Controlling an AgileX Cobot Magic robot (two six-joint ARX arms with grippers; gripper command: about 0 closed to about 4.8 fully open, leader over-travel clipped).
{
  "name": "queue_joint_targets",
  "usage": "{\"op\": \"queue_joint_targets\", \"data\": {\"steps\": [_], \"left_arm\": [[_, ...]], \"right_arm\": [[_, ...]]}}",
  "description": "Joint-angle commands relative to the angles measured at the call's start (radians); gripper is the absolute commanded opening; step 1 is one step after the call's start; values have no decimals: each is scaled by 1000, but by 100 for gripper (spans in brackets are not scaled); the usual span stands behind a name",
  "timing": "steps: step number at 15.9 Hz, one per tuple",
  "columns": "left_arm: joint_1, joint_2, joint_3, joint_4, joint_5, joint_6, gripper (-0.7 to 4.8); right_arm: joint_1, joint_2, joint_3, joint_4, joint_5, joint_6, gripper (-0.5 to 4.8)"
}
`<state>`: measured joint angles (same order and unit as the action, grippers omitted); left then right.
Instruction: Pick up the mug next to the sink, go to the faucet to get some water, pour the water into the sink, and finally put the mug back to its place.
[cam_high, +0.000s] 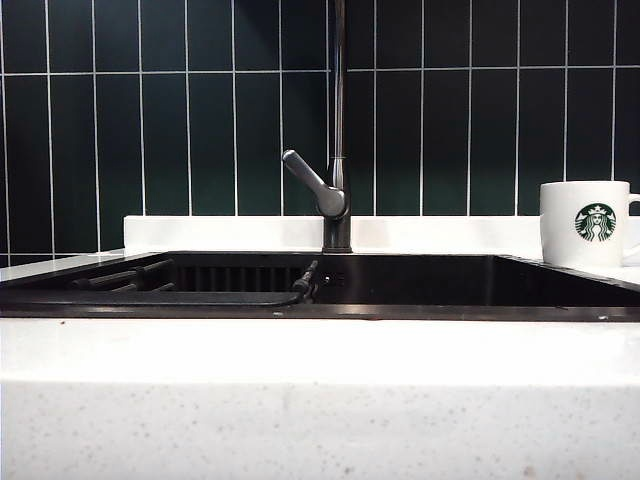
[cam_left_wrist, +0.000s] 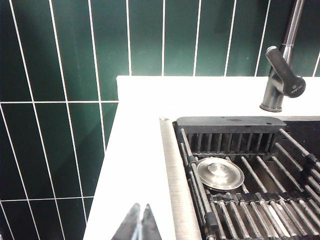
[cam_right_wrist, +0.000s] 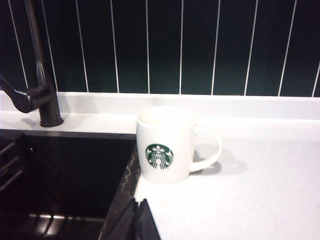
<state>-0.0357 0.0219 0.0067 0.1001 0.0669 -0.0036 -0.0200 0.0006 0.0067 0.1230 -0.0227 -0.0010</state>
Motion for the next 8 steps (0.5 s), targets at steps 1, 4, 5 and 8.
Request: {"op": "queue_joint_targets", "data": {"steps": [1, 4, 5, 8], "left_arm": [[0, 1, 2, 6, -3, 4, -4], [0, 1, 2, 3, -3, 3, -5], [0, 1, 3, 3, -3, 3, -5], [0, 2, 37, -50, -3, -98, -5]], "right_arm": [[1, -3, -6, 1, 5, 0, -6], [1, -3, -6, 1, 6, 0, -6], [1, -3, -5, 1, 15, 0, -6], [5, -1, 52, -76, 96, 146, -6]]}}
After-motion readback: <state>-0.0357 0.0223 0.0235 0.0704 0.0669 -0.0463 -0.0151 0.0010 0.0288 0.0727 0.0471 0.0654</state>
